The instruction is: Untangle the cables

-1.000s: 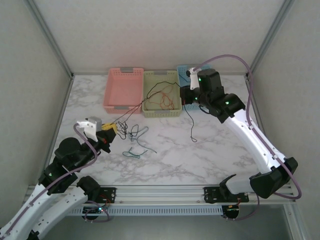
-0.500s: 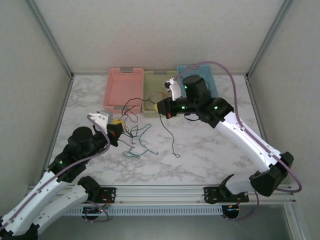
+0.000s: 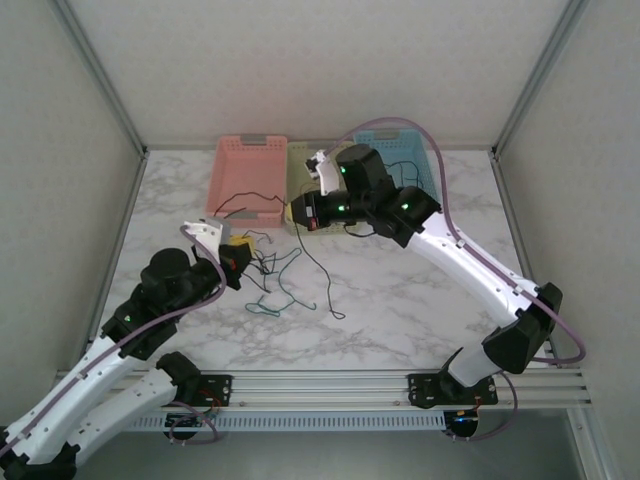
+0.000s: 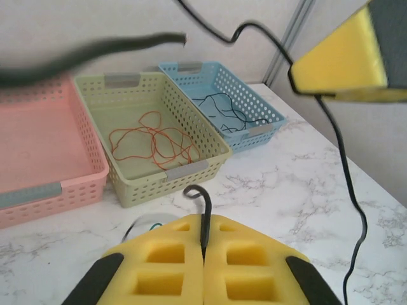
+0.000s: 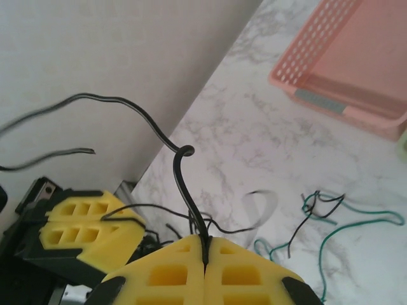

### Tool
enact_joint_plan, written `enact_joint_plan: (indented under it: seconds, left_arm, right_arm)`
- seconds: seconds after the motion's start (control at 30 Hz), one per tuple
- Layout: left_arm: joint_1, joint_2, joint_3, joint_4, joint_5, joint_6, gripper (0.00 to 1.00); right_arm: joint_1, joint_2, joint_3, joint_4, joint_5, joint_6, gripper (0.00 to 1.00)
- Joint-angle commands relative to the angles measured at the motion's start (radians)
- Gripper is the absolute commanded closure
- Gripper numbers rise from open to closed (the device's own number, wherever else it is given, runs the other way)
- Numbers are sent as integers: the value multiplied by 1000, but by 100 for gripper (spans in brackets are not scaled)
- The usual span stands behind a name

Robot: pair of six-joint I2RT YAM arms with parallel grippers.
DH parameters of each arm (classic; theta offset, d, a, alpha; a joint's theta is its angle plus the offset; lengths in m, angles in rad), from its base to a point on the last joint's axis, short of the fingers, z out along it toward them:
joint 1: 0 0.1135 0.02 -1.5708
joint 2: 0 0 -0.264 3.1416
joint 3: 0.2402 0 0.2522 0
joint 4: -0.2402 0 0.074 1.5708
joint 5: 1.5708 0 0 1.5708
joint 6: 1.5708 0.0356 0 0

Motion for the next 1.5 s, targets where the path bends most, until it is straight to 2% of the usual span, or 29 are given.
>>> enact_joint_plan:
  seconds: [0.0, 0.2, 0.3, 0.43, 0.53, 0.8, 0.93, 1.07, 1.23, 1.33, 1.47]
  left_arm:
    - [-4, -33, -2, -48, -26, 13, 100]
    - [-6, -91, -9, -104, -58, 7, 100]
    - [-6, -111, -7, -114, -58, 5, 100]
    - [-5, -115, -4, -123, -57, 7, 100]
    - [-5, -116, -4, -126, -55, 7, 100]
    - [-5, -122, -8, -125, -57, 6, 100]
    - [-5, -128, -7, -131, -55, 5, 100]
    - [-5, -135, -8, -134, -58, 5, 100]
    - [-5, -133, -12, -131, -54, 4, 100]
    - [-5, -136, -12, -129, -57, 3, 100]
    - [-5, -137, -18, -121, -53, 0, 100]
  right_arm:
    - [-34, -33, 55, -36, 111, -33, 100]
    - [-160, -85, 42, 29, 134, -7, 100]
    - [-204, -106, 39, 54, 263, -61, 100]
    - [-284, -117, -16, 224, 411, -97, 100]
    - [-330, -59, 1, 310, 521, -117, 100]
    - [-436, 191, 176, 361, 715, -104, 100]
    - [-471, 296, 236, 427, 729, -107, 100]
    - [-496, 396, 331, 402, 732, -123, 100]
    - [-542, 458, 344, 422, 707, -121, 100]
    - [-554, 473, 315, 408, 701, -145, 100]
    - [-575, 450, 182, 447, 709, -165, 100]
